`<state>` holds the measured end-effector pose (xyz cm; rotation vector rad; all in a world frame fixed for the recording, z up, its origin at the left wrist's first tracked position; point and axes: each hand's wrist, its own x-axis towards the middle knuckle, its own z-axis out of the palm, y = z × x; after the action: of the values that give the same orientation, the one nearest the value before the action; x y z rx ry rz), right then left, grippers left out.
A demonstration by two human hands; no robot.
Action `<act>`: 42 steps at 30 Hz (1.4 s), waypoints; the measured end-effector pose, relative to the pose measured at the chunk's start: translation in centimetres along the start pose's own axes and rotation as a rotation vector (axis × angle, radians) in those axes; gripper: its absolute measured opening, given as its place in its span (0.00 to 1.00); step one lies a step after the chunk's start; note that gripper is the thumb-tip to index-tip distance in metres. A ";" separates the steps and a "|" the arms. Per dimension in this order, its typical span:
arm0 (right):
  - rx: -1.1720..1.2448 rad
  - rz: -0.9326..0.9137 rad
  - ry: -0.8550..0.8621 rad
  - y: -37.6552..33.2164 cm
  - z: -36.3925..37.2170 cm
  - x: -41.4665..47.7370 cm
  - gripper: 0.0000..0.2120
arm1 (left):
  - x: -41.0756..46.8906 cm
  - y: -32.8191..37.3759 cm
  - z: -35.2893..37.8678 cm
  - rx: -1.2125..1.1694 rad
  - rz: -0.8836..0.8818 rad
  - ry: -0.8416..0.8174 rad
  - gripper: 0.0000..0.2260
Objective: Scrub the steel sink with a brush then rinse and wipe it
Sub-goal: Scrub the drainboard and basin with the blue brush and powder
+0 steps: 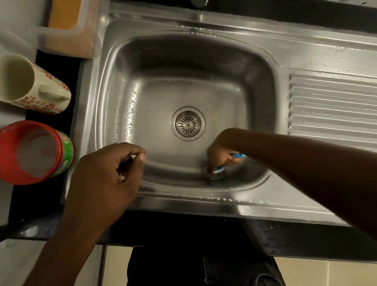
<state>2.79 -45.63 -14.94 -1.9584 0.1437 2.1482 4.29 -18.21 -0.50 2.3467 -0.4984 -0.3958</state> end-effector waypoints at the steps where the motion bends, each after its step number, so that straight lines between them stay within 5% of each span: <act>1: -0.011 -0.064 0.050 -1.5 -0.2 0.0 0.23 | -0.1 -0.1 -0.2 0.000 -0.001 0.001 0.04; 5: 0.213 -0.200 0.063 -4.2 -0.8 -1.0 0.19 | -0.8 -0.6 -1.4 -0.009 -0.019 0.022 0.04; 9: 0.387 -0.254 0.056 -0.6 1.1 -4.0 0.26 | -1.6 -1.2 -2.4 -0.021 -0.009 0.052 0.05; 14: 0.304 -0.275 0.247 1.9 3.8 -7.9 0.28 | -2.9 -1.4 -4.0 -0.044 -0.013 0.097 0.04; 19: 0.501 -0.579 0.548 -2.9 3.6 -11.0 0.21 | -4.4 -2.4 -6.3 -0.043 -0.045 0.177 0.04; 23: 0.363 -0.703 0.923 -8.9 1.9 -14.4 0.17 | -5.9 -3.5 -7.9 -0.021 -0.052 0.227 0.04; 28: 0.251 -0.833 1.116 -16.5 0.0 -17.1 0.19 | -7.8 -4.8 -9.3 0.002 -0.101 0.329 0.05; 42: -0.287 -0.737 1.209 -28.3 -3.2 -13.7 0.22 | -10.2 -7.9 -10.3 -0.011 -0.204 0.372 0.05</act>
<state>13.59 -20.36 0.60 -2.5981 -0.6119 0.4097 1.45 -2.36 2.84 2.3933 -0.0809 -0.0477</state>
